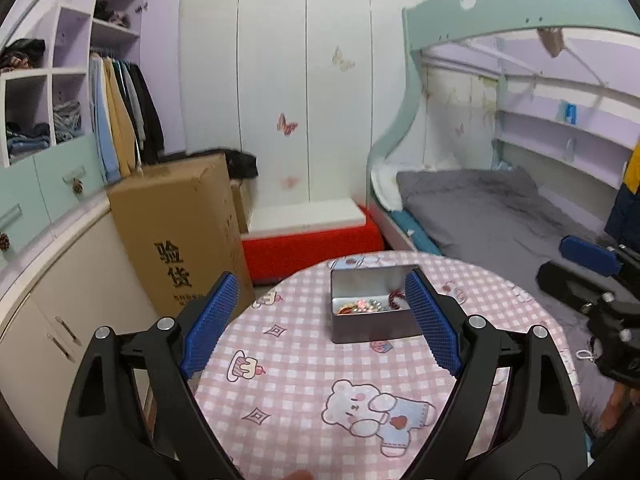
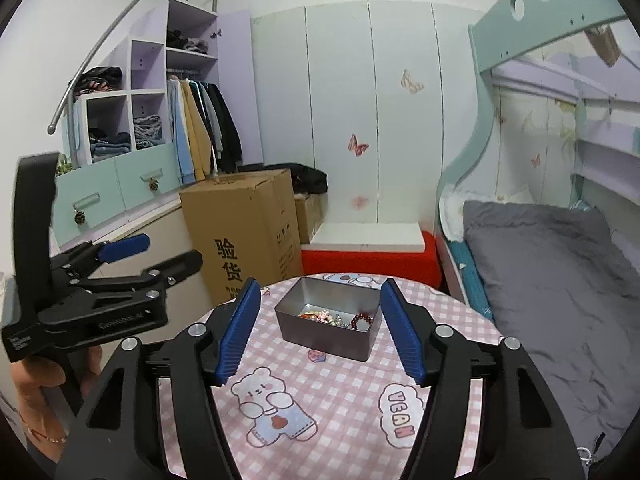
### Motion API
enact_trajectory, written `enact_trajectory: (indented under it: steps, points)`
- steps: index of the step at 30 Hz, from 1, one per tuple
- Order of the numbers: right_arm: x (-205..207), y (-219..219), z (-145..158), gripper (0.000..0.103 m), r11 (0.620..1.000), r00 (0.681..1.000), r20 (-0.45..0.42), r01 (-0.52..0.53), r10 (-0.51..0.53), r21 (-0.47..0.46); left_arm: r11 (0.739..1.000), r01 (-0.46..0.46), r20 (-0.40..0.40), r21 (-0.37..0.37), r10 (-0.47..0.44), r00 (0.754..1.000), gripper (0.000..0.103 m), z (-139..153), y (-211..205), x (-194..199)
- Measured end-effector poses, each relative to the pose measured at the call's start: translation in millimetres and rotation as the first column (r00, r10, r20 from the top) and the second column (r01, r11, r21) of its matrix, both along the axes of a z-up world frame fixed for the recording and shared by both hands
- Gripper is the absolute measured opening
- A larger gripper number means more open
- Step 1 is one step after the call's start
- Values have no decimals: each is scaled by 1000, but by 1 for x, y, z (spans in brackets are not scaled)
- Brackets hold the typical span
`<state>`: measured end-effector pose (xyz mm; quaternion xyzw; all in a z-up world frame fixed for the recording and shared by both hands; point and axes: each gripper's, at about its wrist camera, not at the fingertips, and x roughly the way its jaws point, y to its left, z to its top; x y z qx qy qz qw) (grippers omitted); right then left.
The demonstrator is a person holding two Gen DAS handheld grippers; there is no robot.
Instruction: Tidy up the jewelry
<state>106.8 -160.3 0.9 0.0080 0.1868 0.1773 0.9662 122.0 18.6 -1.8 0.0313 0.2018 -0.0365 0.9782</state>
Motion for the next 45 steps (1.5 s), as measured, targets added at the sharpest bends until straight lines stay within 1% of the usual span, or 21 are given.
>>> enact_trajectory:
  steps: [5,7,10,18,20,23,27,38,45]
  points:
    - [-32,4,11,65,999,997,68,26,-25,-21,1000,4,68,-10,-3,998,91,18,-5,-34]
    - [-43,4,13,70,999,995,94,34,-31,-31,1000,1,97,-14,0,995,93,23,-6,-48]
    - [-57,6,18,73,999,991,128,40,-35,-33,1000,4,129,-22,-1,992,96,28,-8,-64]
    - [-87,8,28,81,998,979,199,56,-47,-39,1000,6,196,-21,-2,981,96,37,-11,-100]
    - [-92,9,30,83,998,976,214,58,-48,-39,1000,10,204,-23,-5,979,96,40,-12,-105]
    - [-100,8,33,85,997,970,235,67,-55,-41,1000,-9,225,-21,13,974,96,40,-11,-114]
    - [-110,8,35,87,996,965,255,75,-61,-46,999,-34,271,-20,38,962,96,43,-11,-128]
    - [-130,6,41,90,994,951,301,95,-76,-50,999,-33,316,-23,39,948,96,51,-13,-148]
    - [-134,4,42,90,994,948,309,101,-81,-49,999,-26,323,-25,32,946,96,52,-16,-152]
